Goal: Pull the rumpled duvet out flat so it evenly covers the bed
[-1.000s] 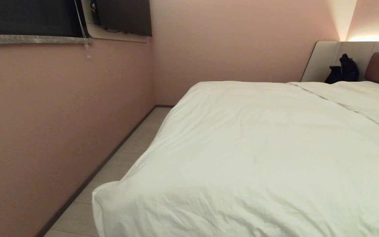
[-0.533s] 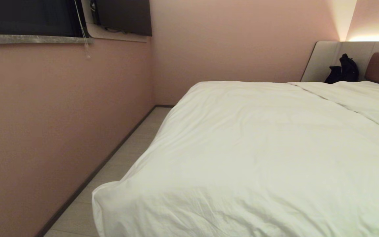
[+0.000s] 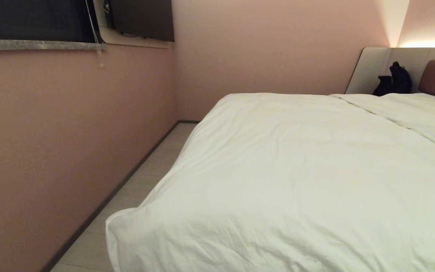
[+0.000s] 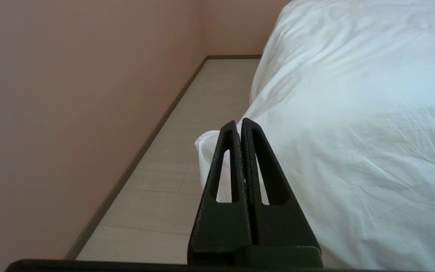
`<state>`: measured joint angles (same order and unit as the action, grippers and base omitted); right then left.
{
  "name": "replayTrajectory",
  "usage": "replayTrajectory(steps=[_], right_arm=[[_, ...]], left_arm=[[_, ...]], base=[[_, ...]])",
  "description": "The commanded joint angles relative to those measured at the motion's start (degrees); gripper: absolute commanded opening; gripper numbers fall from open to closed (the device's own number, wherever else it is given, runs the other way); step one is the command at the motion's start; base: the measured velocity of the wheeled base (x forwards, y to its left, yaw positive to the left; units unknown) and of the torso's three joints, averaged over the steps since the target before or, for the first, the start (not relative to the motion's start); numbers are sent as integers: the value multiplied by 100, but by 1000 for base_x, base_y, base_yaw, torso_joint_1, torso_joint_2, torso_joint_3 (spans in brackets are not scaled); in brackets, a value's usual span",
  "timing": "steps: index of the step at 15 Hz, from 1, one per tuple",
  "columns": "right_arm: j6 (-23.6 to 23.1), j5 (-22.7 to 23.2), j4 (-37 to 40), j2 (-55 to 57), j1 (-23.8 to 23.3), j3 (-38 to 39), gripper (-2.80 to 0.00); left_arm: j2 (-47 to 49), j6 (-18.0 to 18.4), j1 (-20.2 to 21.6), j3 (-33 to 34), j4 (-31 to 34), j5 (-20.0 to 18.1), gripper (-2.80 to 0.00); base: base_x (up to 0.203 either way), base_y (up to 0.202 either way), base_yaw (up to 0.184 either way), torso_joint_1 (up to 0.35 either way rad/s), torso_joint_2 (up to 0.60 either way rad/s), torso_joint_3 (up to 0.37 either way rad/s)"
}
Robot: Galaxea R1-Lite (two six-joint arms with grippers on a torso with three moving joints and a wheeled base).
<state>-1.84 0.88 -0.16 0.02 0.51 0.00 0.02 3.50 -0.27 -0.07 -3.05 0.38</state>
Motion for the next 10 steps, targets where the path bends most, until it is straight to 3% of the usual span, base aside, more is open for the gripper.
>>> replayTrajectory(steps=[1,10], right_arm=[[0,0,-2,6,2,0,-280],[0,0,-2,6,2,0,-280]], left_arm=[[-2,-7,0,-1,15,-12,-280],[-2,-200,0,-1,331,-91,-280]], base=[[0,0,0,0,0,0],[0,0,0,0,0,0]])
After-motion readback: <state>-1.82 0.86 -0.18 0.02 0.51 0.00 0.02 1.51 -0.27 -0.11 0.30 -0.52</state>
